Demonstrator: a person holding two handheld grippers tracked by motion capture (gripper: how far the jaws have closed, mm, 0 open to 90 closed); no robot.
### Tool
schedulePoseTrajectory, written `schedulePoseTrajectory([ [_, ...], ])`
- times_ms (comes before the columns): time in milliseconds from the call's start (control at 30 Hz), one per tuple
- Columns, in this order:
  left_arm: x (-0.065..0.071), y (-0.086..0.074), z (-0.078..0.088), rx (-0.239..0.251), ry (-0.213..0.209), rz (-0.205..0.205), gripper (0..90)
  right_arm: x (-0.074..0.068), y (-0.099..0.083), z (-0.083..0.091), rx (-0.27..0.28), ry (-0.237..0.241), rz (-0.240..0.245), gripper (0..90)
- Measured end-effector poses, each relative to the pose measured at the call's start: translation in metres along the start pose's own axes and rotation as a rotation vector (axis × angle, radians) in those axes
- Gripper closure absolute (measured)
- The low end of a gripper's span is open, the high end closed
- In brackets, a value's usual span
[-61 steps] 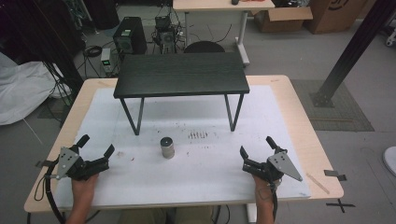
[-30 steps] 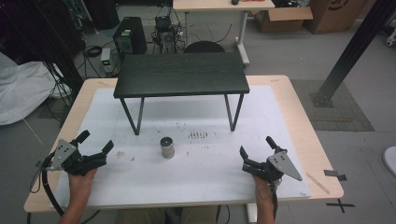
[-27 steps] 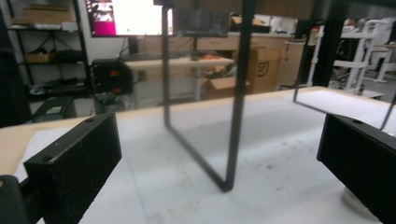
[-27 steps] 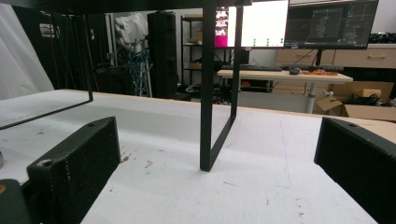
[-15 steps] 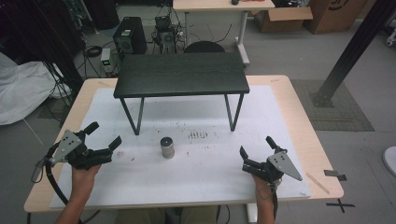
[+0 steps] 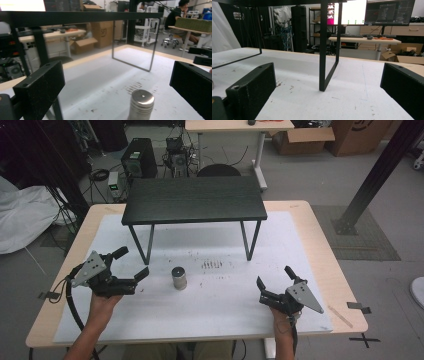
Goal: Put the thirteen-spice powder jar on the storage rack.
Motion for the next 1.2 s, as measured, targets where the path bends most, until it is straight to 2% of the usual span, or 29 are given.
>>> schedulePoseTrajectory([
  [333, 0.014, -0.005, -0.018, -0.034, -0.061, -0.010, 0.3, 0.000, 0.000, 0.000, 0.001, 0.000, 0.002, 0.0],
  [433, 0.018, -0.010, -0.026, -0.059, -0.083, -0.015, 0.2, 0.000, 0.000, 0.000, 0.002, 0.000, 0.003, 0.0],
  [833, 0.027, -0.027, -0.049, -0.109, -0.112, -0.018, 0.3, 0.000, 0.000, 0.000, 0.002, 0.001, 0.002, 0.0],
  [1200, 0.030, -0.041, -0.065, -0.150, -0.114, -0.024, 0.4, 0.000, 0.000, 0.000, 0.002, 0.001, 0.002, 0.0],
])
Point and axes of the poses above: each handheld gripper's, and its own axes: z roughly backward along the jaws, y roughly out of its top, x roughly to its right, the point moved 4 cm from there along -z, roughly forward along the jaws, and after that the axes turned 7 degrees about z, right-handed, at the moved point
